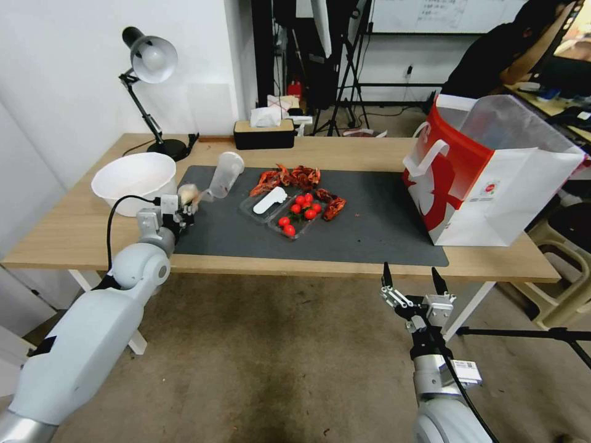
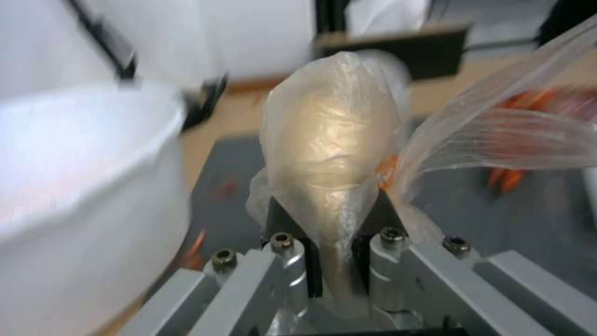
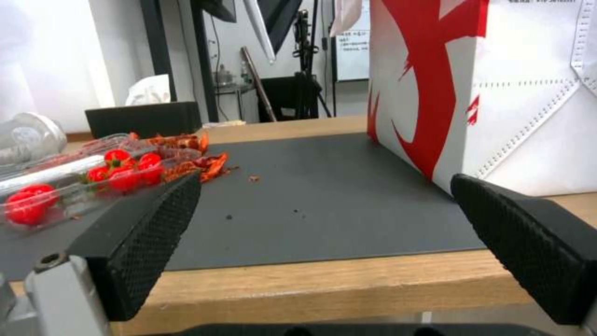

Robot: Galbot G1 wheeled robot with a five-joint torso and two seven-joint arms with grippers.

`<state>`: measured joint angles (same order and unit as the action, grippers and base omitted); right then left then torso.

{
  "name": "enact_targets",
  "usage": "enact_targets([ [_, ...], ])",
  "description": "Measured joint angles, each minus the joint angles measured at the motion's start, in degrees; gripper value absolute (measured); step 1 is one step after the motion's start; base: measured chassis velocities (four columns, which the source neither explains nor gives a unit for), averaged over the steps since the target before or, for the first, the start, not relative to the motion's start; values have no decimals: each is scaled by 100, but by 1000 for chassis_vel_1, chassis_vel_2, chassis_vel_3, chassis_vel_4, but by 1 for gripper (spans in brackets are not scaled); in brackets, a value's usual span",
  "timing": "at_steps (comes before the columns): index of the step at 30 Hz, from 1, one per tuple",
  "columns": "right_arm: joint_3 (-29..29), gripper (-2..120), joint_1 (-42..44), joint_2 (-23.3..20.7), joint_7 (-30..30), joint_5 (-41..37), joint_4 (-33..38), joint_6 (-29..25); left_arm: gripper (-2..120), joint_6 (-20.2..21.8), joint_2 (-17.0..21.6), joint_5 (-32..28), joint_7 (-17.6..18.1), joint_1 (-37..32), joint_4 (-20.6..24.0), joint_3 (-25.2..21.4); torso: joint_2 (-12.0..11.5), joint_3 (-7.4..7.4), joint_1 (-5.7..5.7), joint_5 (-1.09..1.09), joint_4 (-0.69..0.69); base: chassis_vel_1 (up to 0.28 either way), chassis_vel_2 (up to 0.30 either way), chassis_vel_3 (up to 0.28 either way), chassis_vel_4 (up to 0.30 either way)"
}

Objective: Pick up the trash from the table and place it into the takeout bag.

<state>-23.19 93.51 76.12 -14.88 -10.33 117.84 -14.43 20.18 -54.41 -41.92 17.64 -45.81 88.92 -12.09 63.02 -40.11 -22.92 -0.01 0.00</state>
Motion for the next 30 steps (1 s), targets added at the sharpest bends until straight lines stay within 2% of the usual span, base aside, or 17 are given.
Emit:
enact_targets([
  [10,2,100,7,12,1,8,6,-2,6,-274,120,144,-280,-179,305,-54,0,0,0,0,0,0,0,0,0],
  [12,3,100,16,30,1,26,13,-7,6,-458,242,152,-499,-280,677,-76,0,0,0,0,1,0,0,0,0],
  [13,3,100,16,30,1,26,13,-7,6,-458,242,152,-499,-280,677,-76,0,0,0,0,1,0,0,0,0],
  [15,5,100,28,45,1,51,26,-12,6,-736,412,67,-787,-246,1144,-29,0,0,0,1,1,0,0,0,0],
  [16,5,100,28,45,1,51,26,-12,6,-736,412,67,-787,-246,1144,-29,0,0,0,1,1,0,0,0,0],
  [18,7,100,41,54,2,79,40,-19,6,-1031,568,-191,-1112,56,1479,263,0,0,1,1,1,0,0,0,0],
  [19,8,100,50,62,2,94,51,-25,6,-1183,635,-382,-1242,378,1592,598,0,0,0,2,0,0,0,0,0],
  [20,8,100,50,62,2,94,51,-25,6,-1183,635,-382,-1242,378,1592,598,0,0,0,2,0,0,0,0,0],
  [23,-1,100,71,58,4,111,68,-34,6,-1234,656,-755,-1370,1665,1635,1862,1,0,0,4,-1,0,0,0,0],
  [24,-1,100,71,58,4,111,68,-34,6,-1234,656,-755,-1370,1665,1635,1862,1,0,0,4,-1,0,0,0,0],
  [25,-10,100,72,53,3,112,75,-34,6,-1226,586,-856,-1373,2002,1581,2158,1,0,0,3,-1,0,0,0,0],
  [27,-44,100,62,51,3,112,80,-34,6,-1168,166,-1123,-1359,2872,1308,2931,1,-1,0,2,0,0,0,0,0],
  [28,-51,100,48,51,1,112,81,-33,6,-1146,-52,-1199,-1352,3173,1151,3207,1,-1,0,0,-2,0,0,0,0],
  [29,-51,100,48,51,1,112,81,-33,6,-1146,-52,-1199,-1352,3173,1151,3207,1,-1,0,0,-2,0,0,0,0],
  [30,-56,100,18,51,-2,112,79,-23,6,-1136,-385,-1286,-1344,3621,883,3613,0,-1,0,3,-2,0,0,0,0],
])
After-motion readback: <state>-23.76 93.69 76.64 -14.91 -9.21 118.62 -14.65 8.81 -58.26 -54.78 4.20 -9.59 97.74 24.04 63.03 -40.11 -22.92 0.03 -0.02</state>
